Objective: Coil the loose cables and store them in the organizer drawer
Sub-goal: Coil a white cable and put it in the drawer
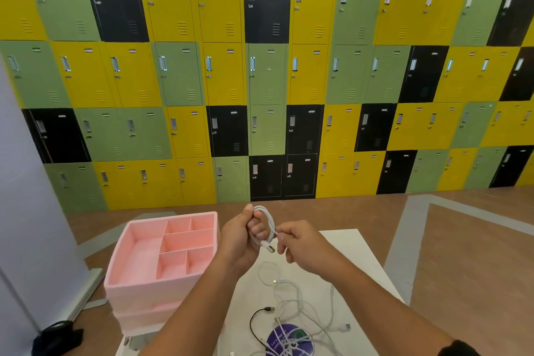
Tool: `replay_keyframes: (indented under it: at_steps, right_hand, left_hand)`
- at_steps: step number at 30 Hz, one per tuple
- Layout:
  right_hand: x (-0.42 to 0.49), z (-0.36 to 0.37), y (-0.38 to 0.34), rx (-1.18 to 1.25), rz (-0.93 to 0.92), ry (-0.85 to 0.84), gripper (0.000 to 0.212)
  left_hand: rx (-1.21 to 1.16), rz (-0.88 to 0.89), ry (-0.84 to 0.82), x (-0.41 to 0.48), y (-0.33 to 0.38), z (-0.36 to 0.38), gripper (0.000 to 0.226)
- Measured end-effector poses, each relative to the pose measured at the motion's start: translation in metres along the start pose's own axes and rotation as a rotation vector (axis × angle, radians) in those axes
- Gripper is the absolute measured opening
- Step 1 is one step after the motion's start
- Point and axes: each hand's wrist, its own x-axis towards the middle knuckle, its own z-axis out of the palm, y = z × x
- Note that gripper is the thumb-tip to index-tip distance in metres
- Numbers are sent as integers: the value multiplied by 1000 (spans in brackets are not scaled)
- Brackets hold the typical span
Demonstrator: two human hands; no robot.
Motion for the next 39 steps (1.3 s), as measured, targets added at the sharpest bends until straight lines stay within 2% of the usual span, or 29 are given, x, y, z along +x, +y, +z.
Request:
replay_keyframes:
  at_steps: [2, 6, 11, 17, 23, 29, 33, 34, 36, 39]
  right_hand:
    - [4, -4, -2, -24, -15, 51, 30]
    - [4, -18, -7, 30, -75, 130, 27]
    - [6, -26, -4, -121, -28, 90, 27]
    - [3, -29, -3, -198, -21, 19, 26]
    - [3, -28, -4, -179, -77, 4, 24]
    - [2, -35, -1, -103, -214, 27, 20]
    - [8, -27, 8, -330, -433, 145, 24]
    - [8, -26, 9, -338, -429, 196, 24]
    - [7, -23, 8, -210, -354, 276, 21]
    - [3, -13, 1, 190, -261, 371, 18]
  left_hand:
    - [63, 18, -21, 1, 1, -2, 37]
    - [359, 73, -2, -3, 6, -2, 38]
    - [520, 1, -12, -7, 13, 1, 30]
    - [890, 102, 19, -4, 13, 7, 30]
    - [734, -14, 166, 3, 3, 10, 26]
    - [445, -93, 175, 0, 3, 9, 35]
    - [246, -111, 183, 2, 2, 8, 38]
    - [217, -108, 180, 1, 2, 9, 38]
    - [174, -84, 189, 1, 0, 11, 40]
    - [178, -20, 209, 1, -4, 17, 39]
